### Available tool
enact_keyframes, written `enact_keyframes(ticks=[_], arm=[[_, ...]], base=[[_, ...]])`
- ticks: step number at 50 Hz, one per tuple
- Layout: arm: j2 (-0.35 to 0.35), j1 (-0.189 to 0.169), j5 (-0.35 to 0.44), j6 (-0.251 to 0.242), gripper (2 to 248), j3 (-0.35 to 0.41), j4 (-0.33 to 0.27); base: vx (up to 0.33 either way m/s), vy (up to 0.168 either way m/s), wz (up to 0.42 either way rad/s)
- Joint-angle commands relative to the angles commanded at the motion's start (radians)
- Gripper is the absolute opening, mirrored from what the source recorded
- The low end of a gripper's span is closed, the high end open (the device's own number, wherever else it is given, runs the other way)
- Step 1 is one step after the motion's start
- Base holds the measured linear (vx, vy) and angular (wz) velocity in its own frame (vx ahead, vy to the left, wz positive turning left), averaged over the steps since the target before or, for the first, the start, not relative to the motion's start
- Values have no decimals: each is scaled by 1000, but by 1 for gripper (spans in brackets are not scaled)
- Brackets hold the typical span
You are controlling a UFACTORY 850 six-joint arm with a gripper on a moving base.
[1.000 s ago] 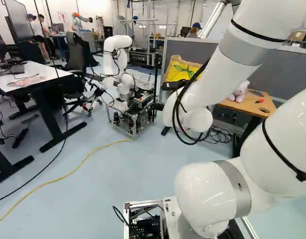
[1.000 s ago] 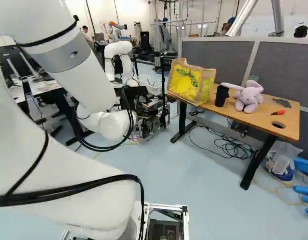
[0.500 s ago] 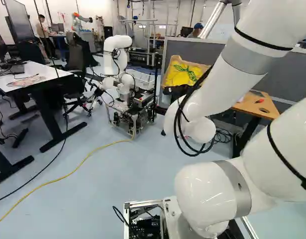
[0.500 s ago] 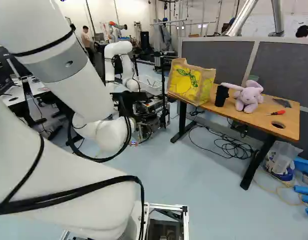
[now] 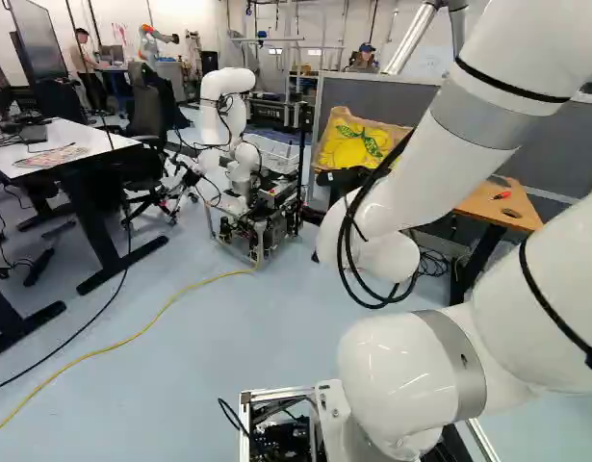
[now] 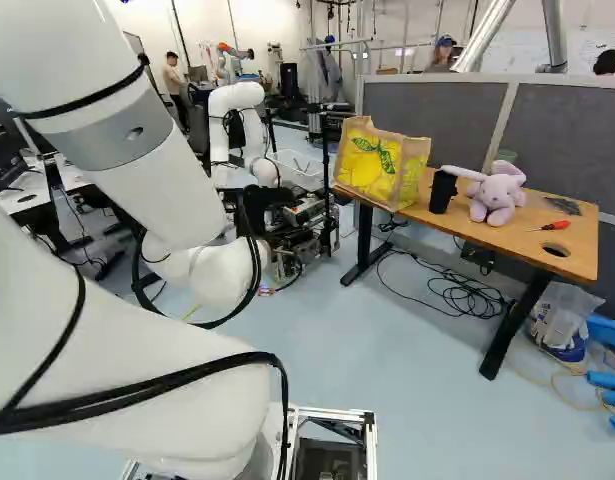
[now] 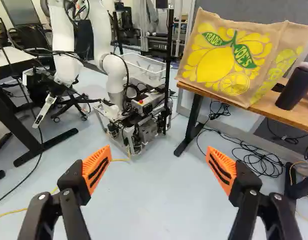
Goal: Pick up the bag on the ground and place it on the table
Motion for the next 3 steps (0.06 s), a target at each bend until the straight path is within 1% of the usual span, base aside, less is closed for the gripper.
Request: enact_keyframes(ticks=[3], arm=[[0,0,0,0,247,0,0]], base=[[0,0,0]])
